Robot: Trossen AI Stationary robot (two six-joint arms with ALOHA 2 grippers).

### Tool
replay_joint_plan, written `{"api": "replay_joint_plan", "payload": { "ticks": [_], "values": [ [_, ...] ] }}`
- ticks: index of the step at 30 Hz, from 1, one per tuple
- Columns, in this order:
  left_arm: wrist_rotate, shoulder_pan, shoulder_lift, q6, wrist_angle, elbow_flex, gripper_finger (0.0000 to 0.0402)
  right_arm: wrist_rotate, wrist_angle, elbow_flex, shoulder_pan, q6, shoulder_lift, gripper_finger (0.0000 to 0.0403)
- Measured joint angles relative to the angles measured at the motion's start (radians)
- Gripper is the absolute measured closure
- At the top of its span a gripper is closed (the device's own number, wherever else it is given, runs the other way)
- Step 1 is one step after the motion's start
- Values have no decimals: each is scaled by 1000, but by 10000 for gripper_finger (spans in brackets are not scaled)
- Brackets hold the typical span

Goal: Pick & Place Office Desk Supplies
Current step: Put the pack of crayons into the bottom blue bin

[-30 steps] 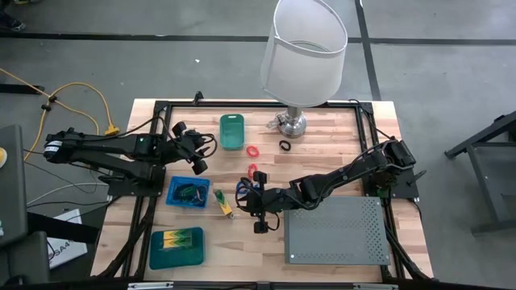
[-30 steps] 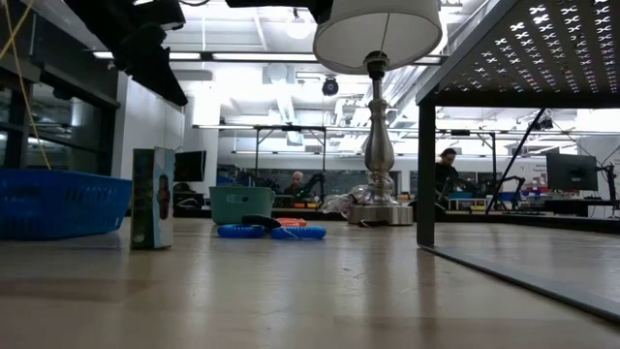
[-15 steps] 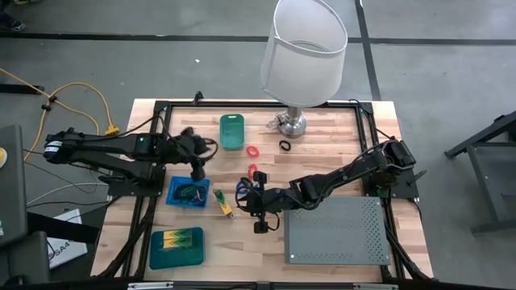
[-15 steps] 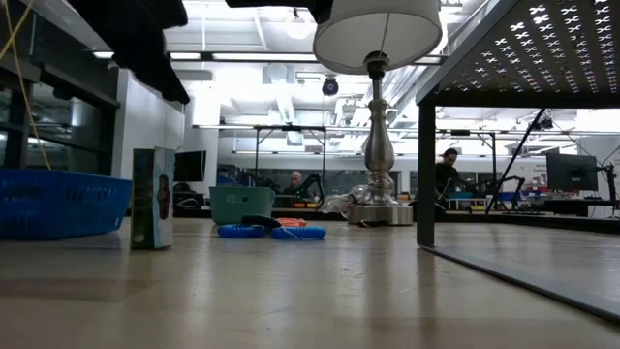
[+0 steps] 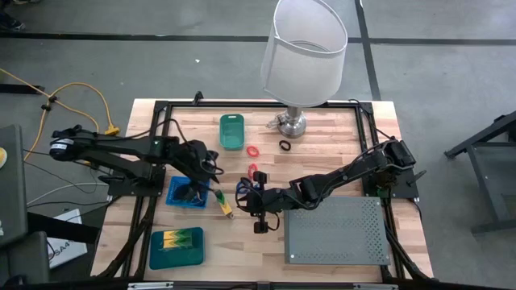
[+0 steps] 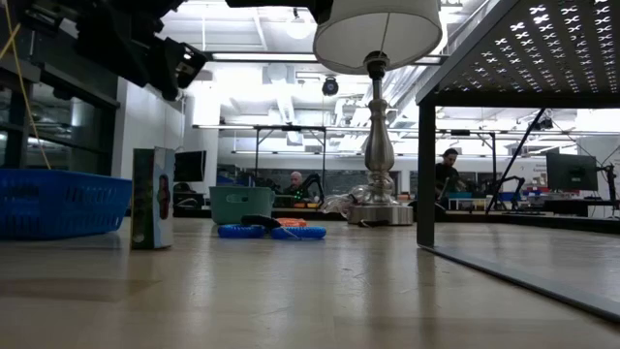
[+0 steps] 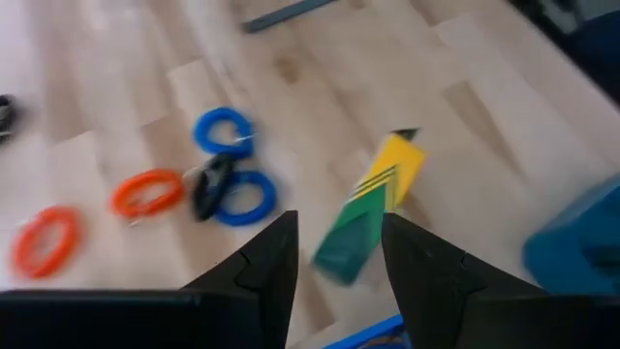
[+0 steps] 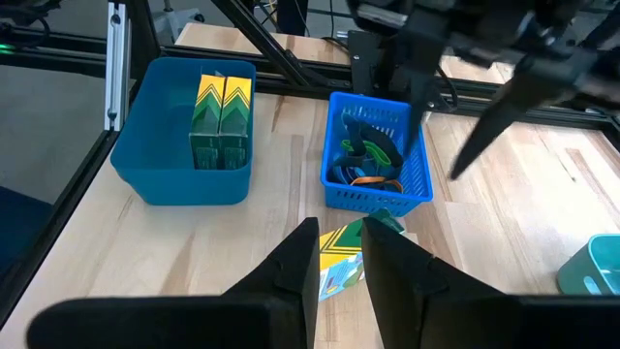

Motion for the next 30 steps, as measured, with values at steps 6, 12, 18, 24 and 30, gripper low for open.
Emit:
{"api": "replay_joint_plan", "payload": {
  "ticks": [6, 12, 18, 24, 30],
  "values": [
    [14, -11, 43, 43, 8, 27, 258, 0, 0, 0, 0, 0, 0, 334],
    [-53, -66, 94, 77, 5, 33, 258, 0, 0, 0, 0, 0, 0, 334],
    [-63, -103, 170, 93, 9, 33, 258, 0, 0, 0, 0, 0, 0, 334],
    [-63, -114, 185, 120, 22, 33, 258, 0, 0, 0, 0, 0, 0, 334],
    [-62, -114, 185, 112, 23, 33, 258, 0, 0, 0, 0, 0, 0, 334]
  ]
}}
